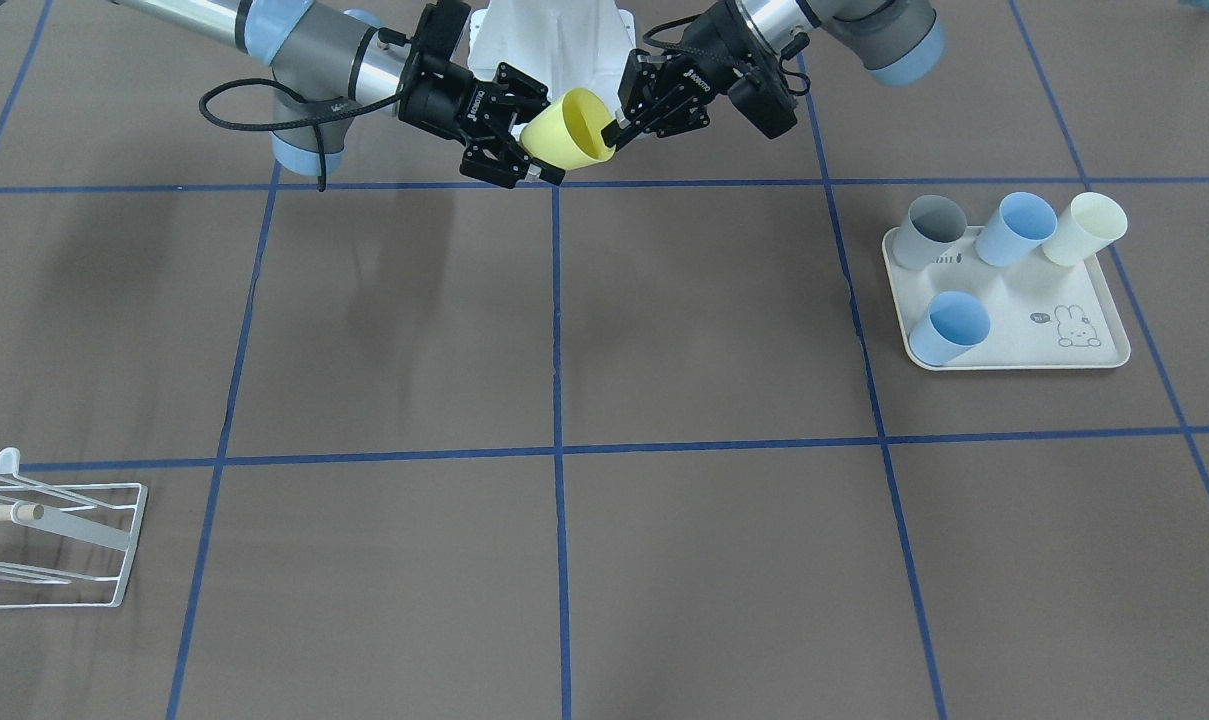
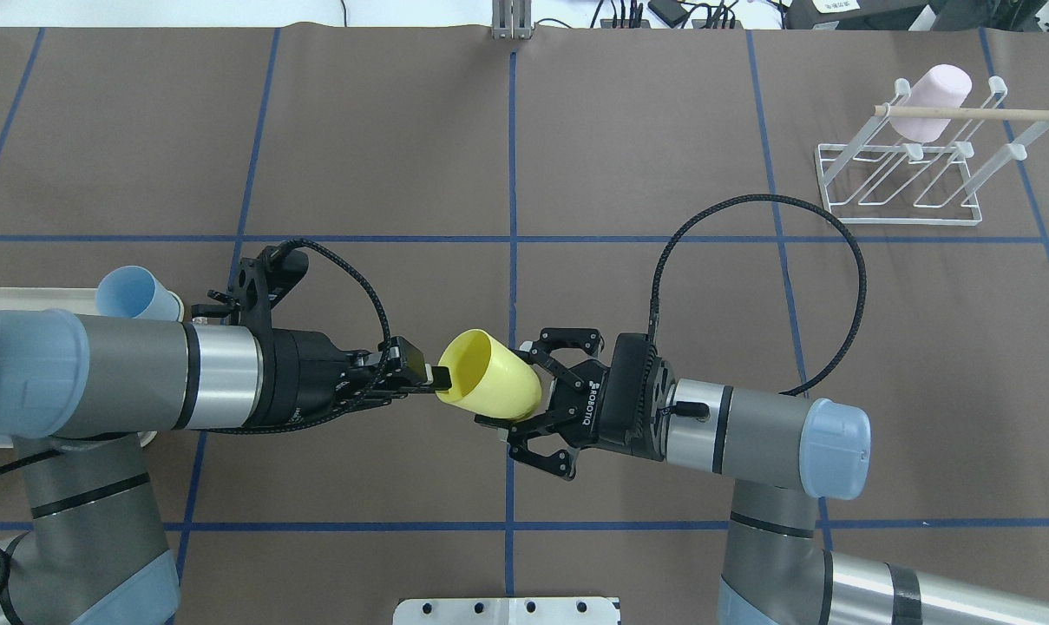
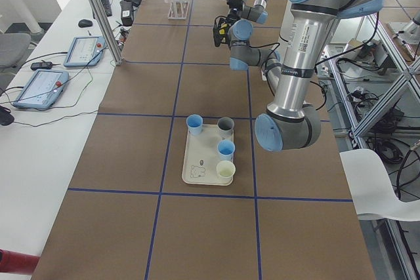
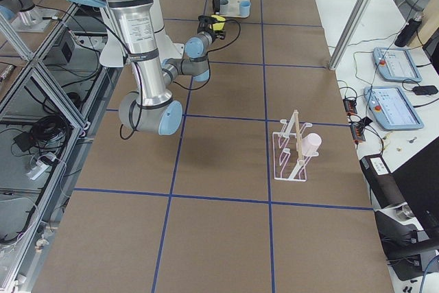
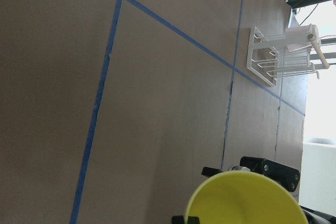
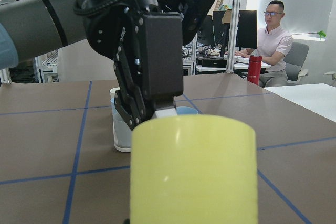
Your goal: Transfer IKEA cup to right arm and place on rack
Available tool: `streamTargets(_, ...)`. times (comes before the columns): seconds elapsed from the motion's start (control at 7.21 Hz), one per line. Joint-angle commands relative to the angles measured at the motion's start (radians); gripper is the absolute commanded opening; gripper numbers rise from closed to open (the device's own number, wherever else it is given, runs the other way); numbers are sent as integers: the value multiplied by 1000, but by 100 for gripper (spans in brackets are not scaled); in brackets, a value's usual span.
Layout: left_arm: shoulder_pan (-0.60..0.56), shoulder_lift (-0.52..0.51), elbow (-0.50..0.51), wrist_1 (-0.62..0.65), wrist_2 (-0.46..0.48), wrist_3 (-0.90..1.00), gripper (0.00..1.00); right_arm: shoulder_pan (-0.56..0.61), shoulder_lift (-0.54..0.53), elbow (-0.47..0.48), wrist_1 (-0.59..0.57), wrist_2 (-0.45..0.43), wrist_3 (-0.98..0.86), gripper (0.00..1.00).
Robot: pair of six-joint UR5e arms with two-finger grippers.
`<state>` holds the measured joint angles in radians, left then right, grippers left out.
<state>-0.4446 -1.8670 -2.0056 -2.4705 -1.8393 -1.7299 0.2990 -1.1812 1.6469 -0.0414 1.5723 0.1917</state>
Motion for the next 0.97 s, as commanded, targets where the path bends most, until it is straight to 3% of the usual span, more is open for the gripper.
streamTargets(0.0,-3,2,-2,1,-1,10,100,0,-6,-1,0,0,0,28)
streamTargets(0.28,-49,31,-4,24,-15,27,100,20,-11,-4,-24,-4,0,28)
streamTargets(0.42,-96,44,-19,115,-50,95,100,66,-30,4,-102,-6,-4,28)
streamTargets(0.83,-187,86,-178,584,-57,435,100,239,-37,42,-387,47,-91,26)
